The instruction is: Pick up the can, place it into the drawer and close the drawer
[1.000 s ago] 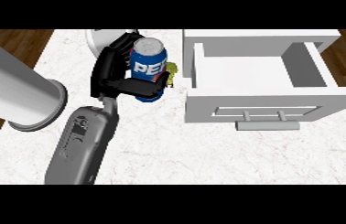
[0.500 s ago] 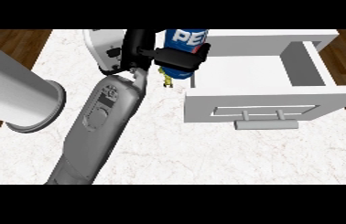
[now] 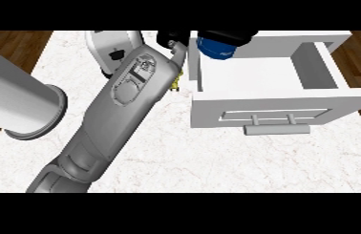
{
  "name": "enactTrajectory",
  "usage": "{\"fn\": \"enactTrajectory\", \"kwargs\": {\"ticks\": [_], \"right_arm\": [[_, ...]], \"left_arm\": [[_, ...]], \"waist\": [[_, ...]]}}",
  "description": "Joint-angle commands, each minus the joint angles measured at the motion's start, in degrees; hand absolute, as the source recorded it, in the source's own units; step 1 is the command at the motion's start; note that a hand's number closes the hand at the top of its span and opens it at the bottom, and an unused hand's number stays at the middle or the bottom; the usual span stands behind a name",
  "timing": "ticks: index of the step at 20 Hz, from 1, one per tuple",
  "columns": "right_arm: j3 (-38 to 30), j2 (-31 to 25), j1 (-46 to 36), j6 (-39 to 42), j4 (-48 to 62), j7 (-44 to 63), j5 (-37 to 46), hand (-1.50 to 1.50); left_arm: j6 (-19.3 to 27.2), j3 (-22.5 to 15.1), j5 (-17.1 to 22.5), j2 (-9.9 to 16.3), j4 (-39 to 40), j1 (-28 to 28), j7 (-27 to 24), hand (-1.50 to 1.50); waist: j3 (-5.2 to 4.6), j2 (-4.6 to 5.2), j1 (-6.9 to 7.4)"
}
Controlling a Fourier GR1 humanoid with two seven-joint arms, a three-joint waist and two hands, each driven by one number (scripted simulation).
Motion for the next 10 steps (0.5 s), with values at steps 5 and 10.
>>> {"fn": "enactTrajectory", "kwargs": {"ticks": [5, 10], "right_arm": [[0.50, 0.33, 0.35, 1.24, -0.97, -0.02, -1.09, -1.50], [-0.59, -0.36, -0.80, 0.60, -0.87, 2.38, -2.32, -1.50]], "left_arm": [[3.60, -2.54, 6.41, 0.00, 14.56, -12.08, -2.55, 1.50], [4.63, -4.40, 9.88, 0.00, 21.08, -16.95, -3.83, 1.50]], "waist": [[0.03, 0.26, -1.15], [0.05, 0.36, -1.66]]}}
